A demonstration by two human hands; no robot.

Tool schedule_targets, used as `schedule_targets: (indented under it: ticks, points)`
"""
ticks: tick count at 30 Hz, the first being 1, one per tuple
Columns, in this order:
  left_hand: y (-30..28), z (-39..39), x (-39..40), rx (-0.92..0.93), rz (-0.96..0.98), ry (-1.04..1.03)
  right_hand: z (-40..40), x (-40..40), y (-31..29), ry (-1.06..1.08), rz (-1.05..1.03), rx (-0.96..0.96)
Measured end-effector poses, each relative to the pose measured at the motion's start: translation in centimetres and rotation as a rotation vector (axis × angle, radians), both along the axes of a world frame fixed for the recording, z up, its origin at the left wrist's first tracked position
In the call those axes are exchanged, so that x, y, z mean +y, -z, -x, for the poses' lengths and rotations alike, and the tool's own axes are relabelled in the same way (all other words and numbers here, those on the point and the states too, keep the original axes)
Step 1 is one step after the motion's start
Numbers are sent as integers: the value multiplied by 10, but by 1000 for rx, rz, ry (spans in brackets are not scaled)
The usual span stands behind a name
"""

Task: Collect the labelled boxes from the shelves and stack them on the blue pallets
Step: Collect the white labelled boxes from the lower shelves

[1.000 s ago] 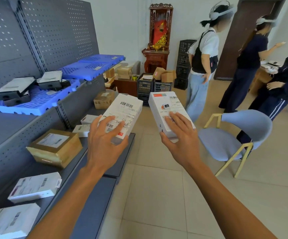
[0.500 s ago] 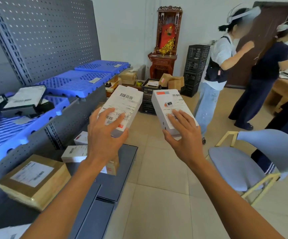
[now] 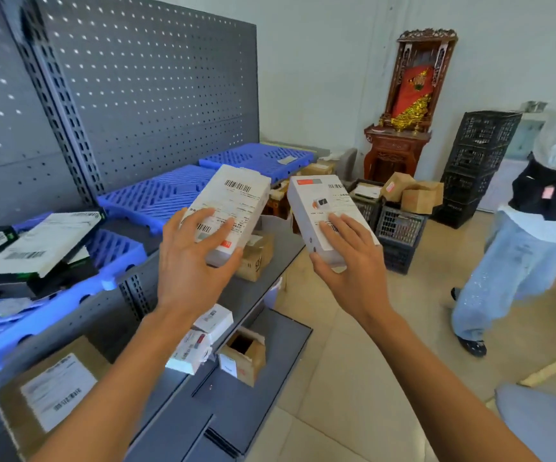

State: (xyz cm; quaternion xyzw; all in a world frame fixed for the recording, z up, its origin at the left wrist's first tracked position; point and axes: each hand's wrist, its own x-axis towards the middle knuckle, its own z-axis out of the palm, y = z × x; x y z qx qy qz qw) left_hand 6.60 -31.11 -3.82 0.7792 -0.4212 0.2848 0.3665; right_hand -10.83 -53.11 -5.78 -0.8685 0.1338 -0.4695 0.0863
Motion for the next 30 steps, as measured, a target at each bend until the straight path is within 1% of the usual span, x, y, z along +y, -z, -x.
schedule_targets:
  ticks: [7,11,17,20,24,30]
  points:
    - [-16,-47,-28,23,39,-231,-110,-64,-18,-208,58,54]
    - [-21,-71,-27,52,30,-374,-164,-71,-25,-339,35,52]
    - [-39,-114,-31,114,36,-501,-239,-65,-40,-458,43,90]
    - [-46,-136,-34,129,1,-543,-271,-64,-46,-484,48,100]
    - [-50,-161,-37,193,-23,-592,-304,-64,-52,-477,55,135]
    - [-43,-175,-40,253,-80,-623,-327,-58,-50,-504,24,200]
